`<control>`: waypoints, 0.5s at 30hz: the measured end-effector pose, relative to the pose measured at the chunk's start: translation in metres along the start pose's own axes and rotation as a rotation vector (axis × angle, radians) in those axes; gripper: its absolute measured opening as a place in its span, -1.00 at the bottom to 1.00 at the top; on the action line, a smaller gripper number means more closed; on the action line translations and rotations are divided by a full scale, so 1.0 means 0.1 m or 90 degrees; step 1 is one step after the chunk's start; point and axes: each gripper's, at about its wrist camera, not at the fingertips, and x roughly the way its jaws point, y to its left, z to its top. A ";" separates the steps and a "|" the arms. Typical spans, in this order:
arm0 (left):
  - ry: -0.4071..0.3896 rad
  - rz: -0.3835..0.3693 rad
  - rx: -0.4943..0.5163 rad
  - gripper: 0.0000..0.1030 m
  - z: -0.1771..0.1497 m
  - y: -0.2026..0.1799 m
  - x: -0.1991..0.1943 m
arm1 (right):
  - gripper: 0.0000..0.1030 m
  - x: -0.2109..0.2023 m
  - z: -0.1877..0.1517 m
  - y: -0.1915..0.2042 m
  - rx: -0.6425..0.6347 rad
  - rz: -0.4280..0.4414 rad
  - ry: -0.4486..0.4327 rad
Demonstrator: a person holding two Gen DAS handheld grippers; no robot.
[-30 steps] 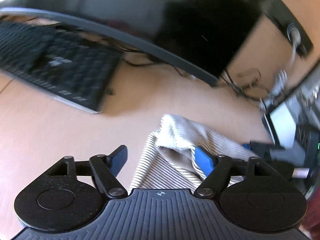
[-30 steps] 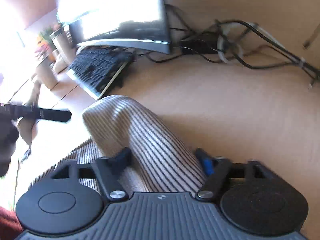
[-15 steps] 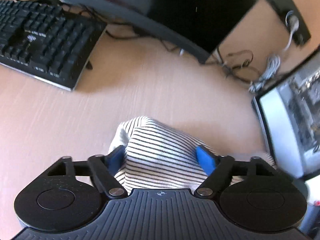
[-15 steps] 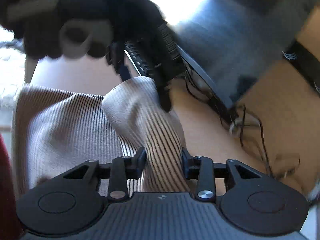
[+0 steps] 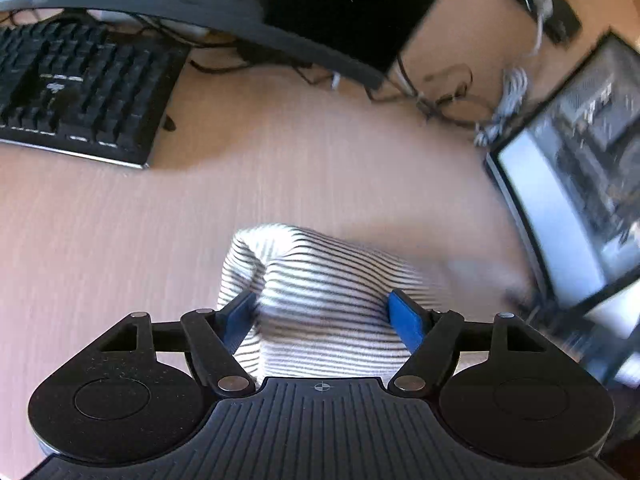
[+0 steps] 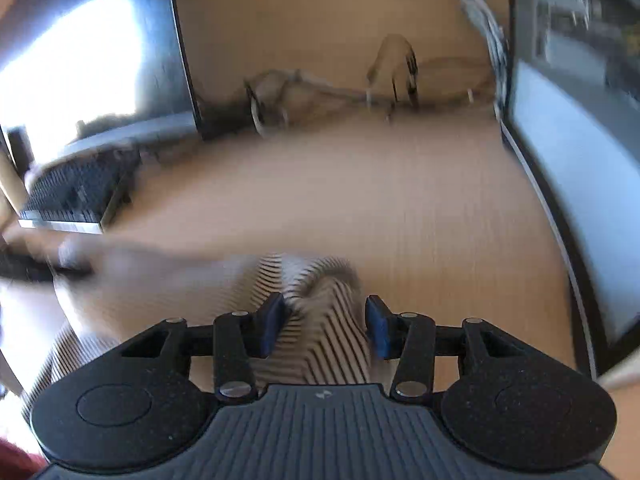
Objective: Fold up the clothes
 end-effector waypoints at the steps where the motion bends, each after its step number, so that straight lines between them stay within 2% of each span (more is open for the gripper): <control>1: -0.008 0.012 -0.007 0.69 0.05 0.01 -0.01 | -0.06 -0.04 -0.01 -0.02 0.007 0.003 0.000; 2: -0.012 0.026 -0.008 0.75 0.09 0.00 0.01 | -0.01 -0.07 -0.02 -0.03 0.013 0.007 0.001; 4: 0.005 0.038 0.003 0.72 0.16 -0.03 0.15 | 0.26 -0.04 0.02 -0.09 0.020 0.006 0.009; 6: 0.036 0.036 0.013 0.67 0.17 -0.06 0.32 | 0.32 0.04 0.04 -0.14 0.050 0.027 0.023; 8: 0.054 0.022 0.010 0.51 0.15 -0.08 0.40 | 0.31 0.14 0.06 -0.21 0.082 0.055 0.036; 11: 0.046 0.024 0.013 0.36 0.18 -0.12 0.45 | -0.04 0.22 0.09 -0.32 0.107 0.105 0.044; 12: 0.040 0.030 0.020 0.29 0.21 -0.14 0.48 | -0.27 0.27 0.16 -0.31 0.094 0.113 0.042; 13: 0.031 0.037 0.030 0.20 0.26 -0.16 0.51 | -0.41 0.31 0.23 -0.29 0.080 0.119 0.040; 15: 0.011 0.041 0.048 0.07 0.39 -0.22 0.54 | -0.48 0.37 0.48 -0.26 0.040 0.108 0.014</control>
